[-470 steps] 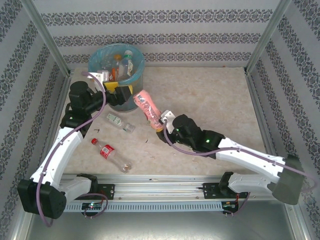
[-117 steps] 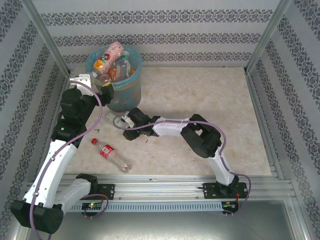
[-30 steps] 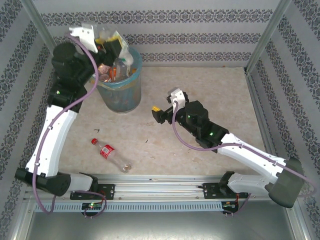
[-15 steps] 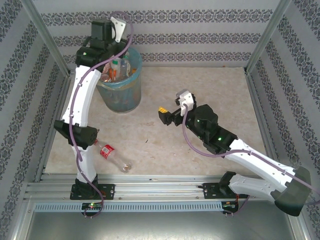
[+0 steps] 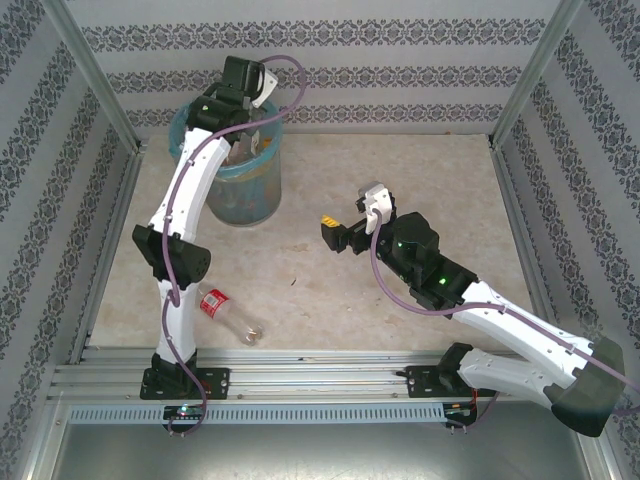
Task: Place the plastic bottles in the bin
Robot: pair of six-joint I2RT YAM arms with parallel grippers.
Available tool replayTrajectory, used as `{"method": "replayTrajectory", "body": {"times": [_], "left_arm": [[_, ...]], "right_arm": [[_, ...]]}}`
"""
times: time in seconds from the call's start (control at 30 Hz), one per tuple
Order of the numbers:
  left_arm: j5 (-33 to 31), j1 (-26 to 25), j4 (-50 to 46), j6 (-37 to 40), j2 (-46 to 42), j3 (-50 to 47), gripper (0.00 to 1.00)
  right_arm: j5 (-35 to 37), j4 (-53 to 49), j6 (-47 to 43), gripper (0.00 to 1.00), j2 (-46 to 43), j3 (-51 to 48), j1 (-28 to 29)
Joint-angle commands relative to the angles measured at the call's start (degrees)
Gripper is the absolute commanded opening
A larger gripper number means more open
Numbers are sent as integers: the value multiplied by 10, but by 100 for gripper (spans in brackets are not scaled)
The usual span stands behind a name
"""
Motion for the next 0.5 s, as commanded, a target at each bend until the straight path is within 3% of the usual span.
{"method": "replayTrajectory", "body": {"times": [0.0,0.47], "left_arm": [[-48,-1,-49,31,15,8,52],[30,4,-67,-34,44,48,78]], "right_arm": [[-7,1,22,98,3,-3,-5],[-20,-1,42,98,13,3,-5]]}}
